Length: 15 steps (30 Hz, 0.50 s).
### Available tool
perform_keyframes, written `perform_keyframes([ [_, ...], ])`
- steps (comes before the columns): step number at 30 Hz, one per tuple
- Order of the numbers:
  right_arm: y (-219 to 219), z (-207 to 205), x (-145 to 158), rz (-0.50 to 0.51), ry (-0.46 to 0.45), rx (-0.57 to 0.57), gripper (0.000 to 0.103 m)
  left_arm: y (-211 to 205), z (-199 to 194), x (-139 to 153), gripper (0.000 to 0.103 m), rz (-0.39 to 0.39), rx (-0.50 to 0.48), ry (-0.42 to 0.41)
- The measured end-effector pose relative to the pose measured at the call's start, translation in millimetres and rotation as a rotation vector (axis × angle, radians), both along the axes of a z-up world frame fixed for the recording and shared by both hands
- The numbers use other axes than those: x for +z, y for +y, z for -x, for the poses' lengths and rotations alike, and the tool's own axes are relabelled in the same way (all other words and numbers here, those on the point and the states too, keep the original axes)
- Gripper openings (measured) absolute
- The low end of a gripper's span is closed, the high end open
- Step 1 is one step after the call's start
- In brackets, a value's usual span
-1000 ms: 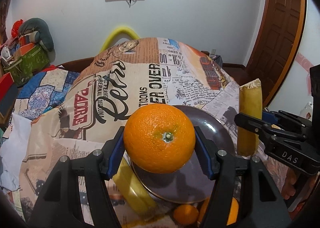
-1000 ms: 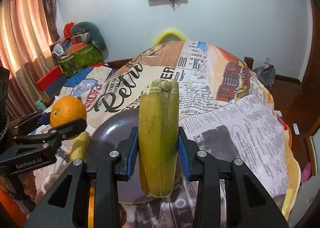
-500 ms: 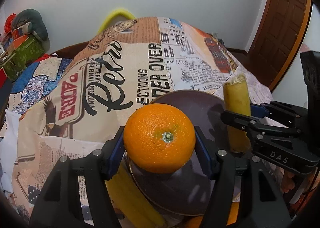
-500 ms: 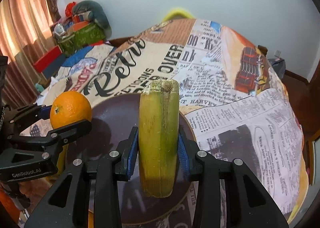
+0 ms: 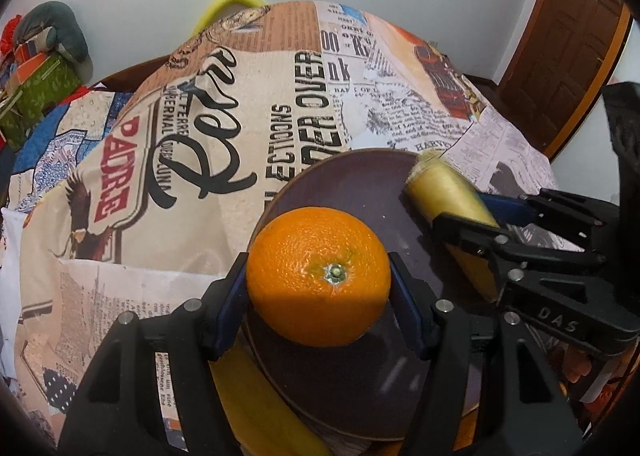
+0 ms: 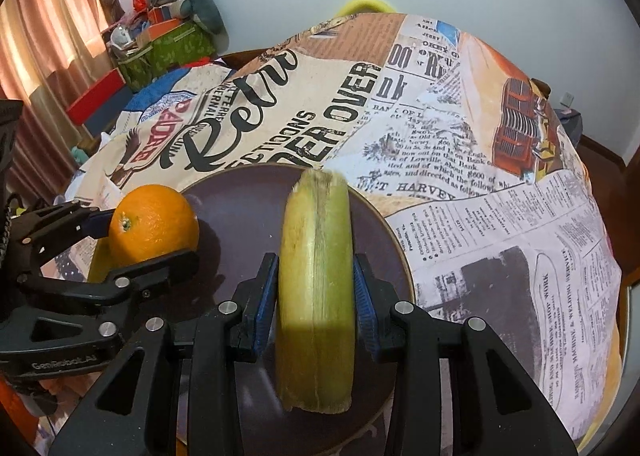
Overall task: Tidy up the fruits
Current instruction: 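Carry the orange and yellow cylinder over the grey plate with both tools, then open both tools to set the orange and cylinder on the plate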
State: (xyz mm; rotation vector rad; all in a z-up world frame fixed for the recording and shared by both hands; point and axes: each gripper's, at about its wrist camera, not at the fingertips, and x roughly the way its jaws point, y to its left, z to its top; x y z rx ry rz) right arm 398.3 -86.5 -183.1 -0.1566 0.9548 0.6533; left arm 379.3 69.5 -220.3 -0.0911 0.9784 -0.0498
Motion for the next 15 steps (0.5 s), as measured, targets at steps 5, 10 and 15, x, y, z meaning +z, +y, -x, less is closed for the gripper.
perform_keyframes([
  [5,-1.6,3.0,13.7,-0.006,-0.041,0.003,0.034,1.6,1.6,8.1,0.067,-0.012,0.018,-0.035],
  [10,-4.8,7.7,24.9,-0.022,-0.057,-0.003,0.034,5.4,10.2,25.6,0.071,0.01,0.025,-0.075],
  [15,-11.1,19.4,40.4,-0.052,-0.08,-0.023,0.04,7.6,28.7,48.5,0.071,0.006,0.034,-0.125],
])
